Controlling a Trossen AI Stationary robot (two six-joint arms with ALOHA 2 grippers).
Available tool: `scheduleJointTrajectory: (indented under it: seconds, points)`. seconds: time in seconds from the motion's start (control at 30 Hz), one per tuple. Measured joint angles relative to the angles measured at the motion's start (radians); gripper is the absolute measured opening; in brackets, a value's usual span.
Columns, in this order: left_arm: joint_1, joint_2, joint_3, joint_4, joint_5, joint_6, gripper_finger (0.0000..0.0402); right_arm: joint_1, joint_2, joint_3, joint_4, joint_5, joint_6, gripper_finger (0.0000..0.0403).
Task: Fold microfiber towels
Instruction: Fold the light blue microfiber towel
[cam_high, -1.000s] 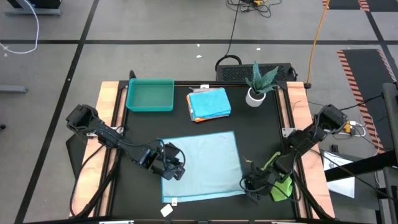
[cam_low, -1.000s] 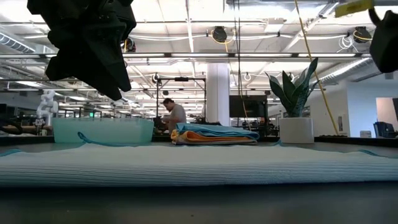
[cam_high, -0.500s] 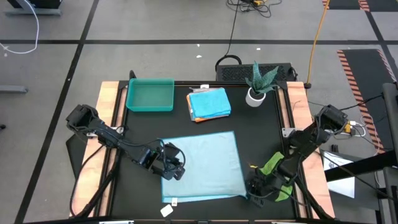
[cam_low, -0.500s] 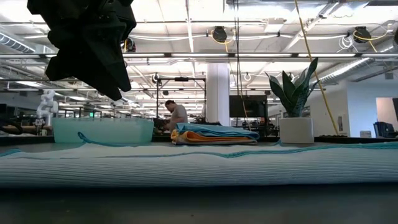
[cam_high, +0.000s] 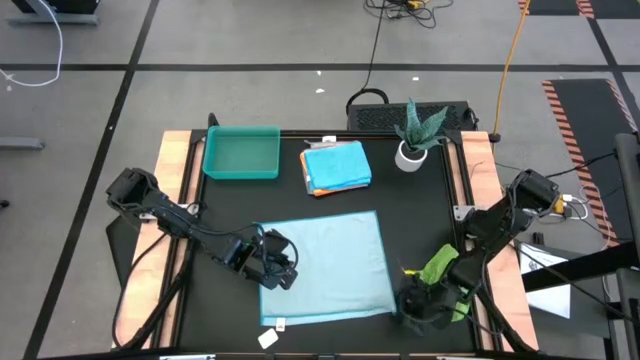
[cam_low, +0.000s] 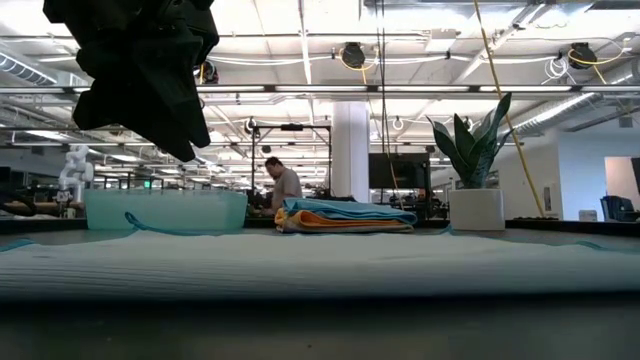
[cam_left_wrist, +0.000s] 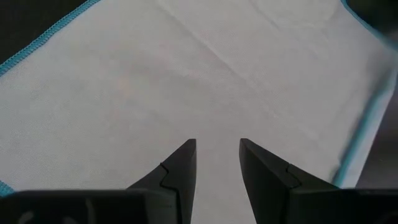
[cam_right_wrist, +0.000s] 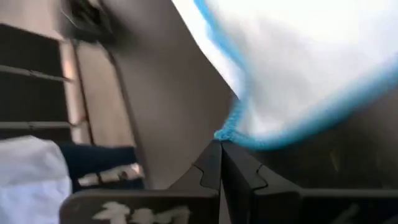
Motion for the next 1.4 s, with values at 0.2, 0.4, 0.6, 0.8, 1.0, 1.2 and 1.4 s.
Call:
scheduleJointTrajectory:
  seconds: [0.2, 0.4, 0.6, 0.8, 1.0, 1.2, 1.4]
  points:
    - [0.0, 0.0, 0.0, 0.001, 0.001, 0.0, 0.0122, -0.105, -0.048, 0.114, -0.006, 0.006, -0.254, 0.0]
    - [-0.001, 0.0, 0.0, 0.002, 0.001, -0.002, 0.0122, -0.209, -0.029, 0.128, -0.158, -0.005, -0.429, 0.0]
    - [0.0, 0.0, 0.0, 0.001, 0.001, -0.001, 0.0122, -0.258, 0.033, 0.093, -0.186, -0.135, -0.45, 0.0]
    - [0.0, 0.0, 0.0, 0.002, 0.001, 0.001, 0.0122, -0.259, 0.064, 0.093, -0.14, -0.16, -0.434, 0.0]
    - [0.0, 0.0, 0.0, 0.003, 0.001, 0.014, 0.0122, -0.217, 0.129, 0.092, -0.047, -0.158, -0.407, 0.0]
    - [0.0, 0.0, 0.0, 0.008, 0.021, 0.019, 0.0122, -0.195, 0.181, 0.094, -0.004, -0.156, -0.372, 0.0]
    - [-0.001, 0.0, 0.0, 0.008, 0.022, 0.02, 0.0122, -0.183, 0.135, 0.092, 0.079, -0.164, -0.3, 0.0]
